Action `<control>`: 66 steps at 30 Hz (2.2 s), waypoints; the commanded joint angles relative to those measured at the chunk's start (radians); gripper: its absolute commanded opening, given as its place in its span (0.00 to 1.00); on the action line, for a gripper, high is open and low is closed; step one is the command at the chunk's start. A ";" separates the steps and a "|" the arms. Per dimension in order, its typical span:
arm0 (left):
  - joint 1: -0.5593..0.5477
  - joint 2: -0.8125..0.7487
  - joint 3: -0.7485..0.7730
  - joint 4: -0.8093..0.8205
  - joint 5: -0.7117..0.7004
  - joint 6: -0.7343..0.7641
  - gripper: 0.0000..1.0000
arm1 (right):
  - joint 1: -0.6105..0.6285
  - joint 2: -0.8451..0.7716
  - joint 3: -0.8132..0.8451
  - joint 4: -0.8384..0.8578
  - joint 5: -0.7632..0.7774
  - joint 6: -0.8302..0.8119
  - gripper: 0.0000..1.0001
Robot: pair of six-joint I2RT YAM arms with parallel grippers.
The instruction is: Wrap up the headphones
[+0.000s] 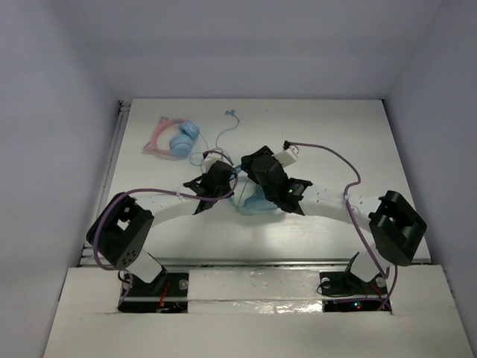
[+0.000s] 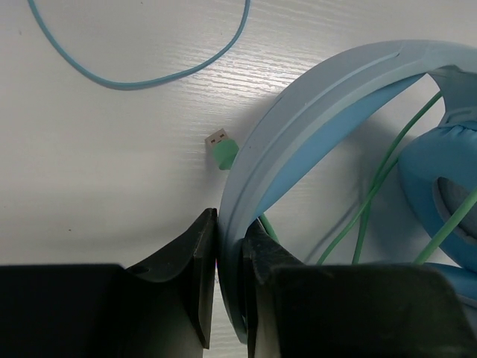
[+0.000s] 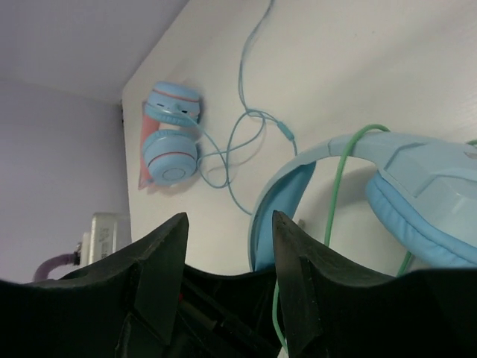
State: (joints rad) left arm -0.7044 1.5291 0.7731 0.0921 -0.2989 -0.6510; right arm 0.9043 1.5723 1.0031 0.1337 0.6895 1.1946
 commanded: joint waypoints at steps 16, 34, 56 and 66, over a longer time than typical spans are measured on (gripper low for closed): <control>-0.081 0.042 0.069 0.086 0.076 0.031 0.00 | 0.002 -0.598 -0.253 0.012 0.042 -0.346 0.28; -0.102 0.000 0.087 -0.152 -0.049 0.103 0.71 | 0.002 -0.811 -0.383 -0.083 0.004 -0.421 0.70; -0.102 -0.545 0.138 -0.289 -0.026 0.123 0.93 | 0.002 -0.998 -0.245 -0.272 -0.015 -0.549 0.80; -0.102 -0.805 0.092 -0.198 -0.019 0.165 0.99 | 0.002 -1.290 -0.244 -0.424 -0.027 -0.559 1.00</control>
State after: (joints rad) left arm -0.8082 0.7242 0.8768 -0.1429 -0.3099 -0.5121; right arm 0.9043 0.3386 0.7475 -0.2470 0.6609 0.6601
